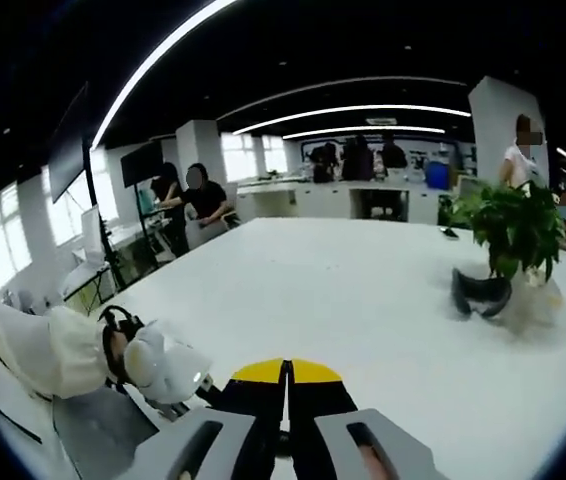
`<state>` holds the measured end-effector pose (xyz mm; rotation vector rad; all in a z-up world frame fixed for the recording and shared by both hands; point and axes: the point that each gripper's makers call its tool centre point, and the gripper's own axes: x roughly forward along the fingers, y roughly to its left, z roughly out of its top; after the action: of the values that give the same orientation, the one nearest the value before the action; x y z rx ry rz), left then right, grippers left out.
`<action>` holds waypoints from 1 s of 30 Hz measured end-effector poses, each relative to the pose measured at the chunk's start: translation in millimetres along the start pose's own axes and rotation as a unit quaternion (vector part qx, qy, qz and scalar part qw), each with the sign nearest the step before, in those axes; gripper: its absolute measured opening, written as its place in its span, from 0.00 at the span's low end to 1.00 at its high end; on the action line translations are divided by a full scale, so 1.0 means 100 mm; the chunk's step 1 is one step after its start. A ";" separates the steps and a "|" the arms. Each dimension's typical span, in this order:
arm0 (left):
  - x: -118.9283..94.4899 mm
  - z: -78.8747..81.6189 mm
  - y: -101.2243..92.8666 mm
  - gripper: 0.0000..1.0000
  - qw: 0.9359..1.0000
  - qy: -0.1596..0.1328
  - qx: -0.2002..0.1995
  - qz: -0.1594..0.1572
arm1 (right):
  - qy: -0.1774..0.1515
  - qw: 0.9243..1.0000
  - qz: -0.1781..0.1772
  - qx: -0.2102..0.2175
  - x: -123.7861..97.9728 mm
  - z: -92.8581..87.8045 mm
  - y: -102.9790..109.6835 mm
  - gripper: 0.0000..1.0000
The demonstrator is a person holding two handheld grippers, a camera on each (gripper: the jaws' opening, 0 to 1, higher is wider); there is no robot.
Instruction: Press the specified remote control buttons in sequence, fully releasing each button before pressing the next.
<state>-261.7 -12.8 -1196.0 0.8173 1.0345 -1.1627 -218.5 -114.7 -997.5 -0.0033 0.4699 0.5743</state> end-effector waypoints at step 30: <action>0.00 -0.03 -0.20 0.24 1.000 -0.016 0.003 -0.003 | 0.299 0.948 0.086 0.059 0.55 -1.47 0.15 0.00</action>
<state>-281.5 -14.9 -1196.4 0.7978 1.0086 -1.1801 -248.4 -92.7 -1151.4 -0.0236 1.1046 0.7151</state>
